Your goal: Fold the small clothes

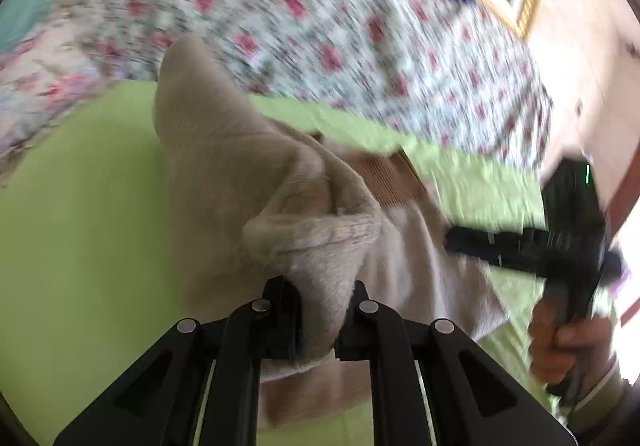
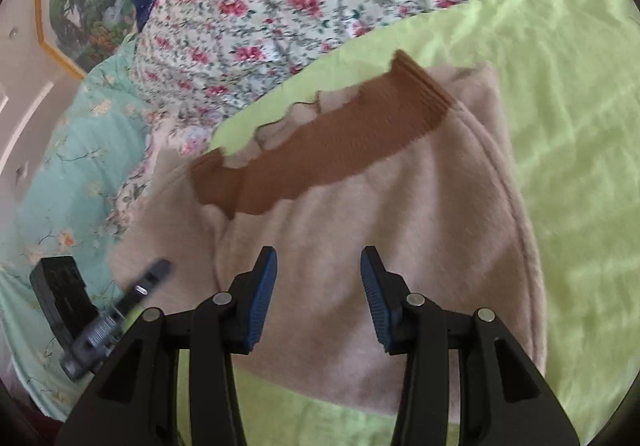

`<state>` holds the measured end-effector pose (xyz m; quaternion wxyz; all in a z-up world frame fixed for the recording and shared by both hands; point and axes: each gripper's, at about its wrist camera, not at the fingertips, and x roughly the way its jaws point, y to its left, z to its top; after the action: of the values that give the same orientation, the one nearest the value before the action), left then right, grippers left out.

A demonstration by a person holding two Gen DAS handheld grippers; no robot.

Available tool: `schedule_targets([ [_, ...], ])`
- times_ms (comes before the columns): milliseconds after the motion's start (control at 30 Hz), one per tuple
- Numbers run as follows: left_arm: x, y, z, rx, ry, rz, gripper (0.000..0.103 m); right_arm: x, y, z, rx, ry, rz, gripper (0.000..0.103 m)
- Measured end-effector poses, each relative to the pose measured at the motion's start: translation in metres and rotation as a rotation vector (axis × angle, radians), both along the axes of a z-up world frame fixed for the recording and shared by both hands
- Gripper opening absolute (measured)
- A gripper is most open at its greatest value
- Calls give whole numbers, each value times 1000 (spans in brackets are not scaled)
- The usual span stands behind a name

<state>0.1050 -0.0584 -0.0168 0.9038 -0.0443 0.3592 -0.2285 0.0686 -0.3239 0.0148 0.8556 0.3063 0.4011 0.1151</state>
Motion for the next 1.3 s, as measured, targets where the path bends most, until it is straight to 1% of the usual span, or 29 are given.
schedule_targets([
  [33,1,-8,-7,10,12,-18,10,5,1,0,19,0,13,47],
  [100,2,-20,-21,23,39,-52,10,21,5,-5,97,8,54,64],
  [133,1,-25,-26,30,42,-63,9,27,8,-6,113,10,66,66],
  [200,-5,-28,-29,34,27,-80,9,47,19,-12,126,25,107,66],
  [300,-8,-27,-24,9,16,-97,9,77,42,-22,134,60,170,66],
  [400,-10,-22,-20,-5,14,-106,8,117,67,-37,175,108,235,66],
  [433,-12,-21,-19,-6,12,-110,8,124,72,-40,177,116,241,59],
  [467,-13,-21,-16,-1,4,-115,8,131,77,-41,179,119,248,47],
  [500,-14,-22,-14,6,-4,-114,8,136,80,-41,192,119,261,25],
  [533,-16,-24,-9,8,-12,-121,8,136,79,-33,196,93,261,22],
  [633,-22,-36,10,-36,-42,-165,8,121,66,2,167,-14,256,18],
  [700,-27,-53,22,-65,-52,-209,8,102,45,30,121,-76,225,18],
  [767,-31,-82,26,-67,-55,-255,9,86,20,44,87,-109,190,18],
  [800,-32,-97,23,-68,-48,-277,9,76,6,49,46,-116,162,18],
  [833,-33,-106,19,-71,-40,-292,9,69,-8,50,9,-110,136,18],
  [900,-32,-130,2,-64,0,-327,9,58,-33,40,-24,-70,92,18],
  [1000,-31,-159,-29,-21,65,-355,9,49,-62,5,-82,38,30,18],
  [1067,-32,-171,-44,5,96,-357,9,48,-70,-13,-89,75,12,18],
  [1133,-33,-174,-45,1,96,-357,8,44,-78,-19,-90,73,1,18],
  [1233,-30,-175,-42,-29,88,-378,9,36,-85,-9,-112,24,-17,18],
  [1300,-26,-177,-51,-15,116,-388,9,34,-88,-12,-134,40,-32,18],
])
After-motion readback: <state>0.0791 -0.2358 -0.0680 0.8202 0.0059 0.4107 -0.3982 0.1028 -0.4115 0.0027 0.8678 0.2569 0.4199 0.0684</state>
